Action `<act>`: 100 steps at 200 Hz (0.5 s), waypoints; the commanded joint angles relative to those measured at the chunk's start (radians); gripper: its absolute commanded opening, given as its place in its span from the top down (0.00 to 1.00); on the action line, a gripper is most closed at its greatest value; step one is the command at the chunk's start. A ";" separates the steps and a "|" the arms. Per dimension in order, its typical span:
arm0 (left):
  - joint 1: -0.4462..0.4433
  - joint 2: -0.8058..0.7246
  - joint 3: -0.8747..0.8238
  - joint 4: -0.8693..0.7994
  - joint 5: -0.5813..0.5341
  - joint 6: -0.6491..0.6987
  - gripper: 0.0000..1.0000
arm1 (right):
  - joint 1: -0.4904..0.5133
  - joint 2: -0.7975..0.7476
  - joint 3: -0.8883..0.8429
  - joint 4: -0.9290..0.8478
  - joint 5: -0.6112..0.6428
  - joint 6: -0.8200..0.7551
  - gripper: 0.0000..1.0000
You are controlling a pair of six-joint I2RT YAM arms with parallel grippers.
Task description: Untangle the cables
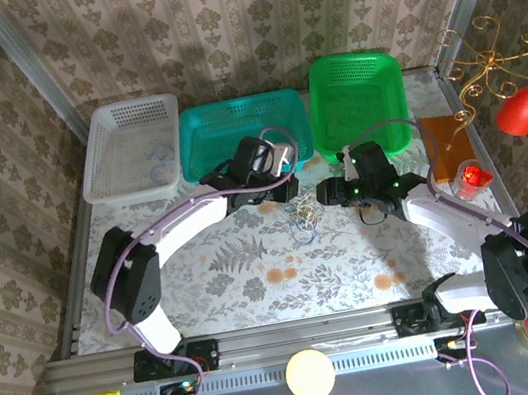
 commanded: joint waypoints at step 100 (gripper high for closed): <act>0.023 -0.182 0.018 0.109 0.138 -0.163 1.00 | 0.095 0.277 0.076 0.285 -0.055 0.060 0.40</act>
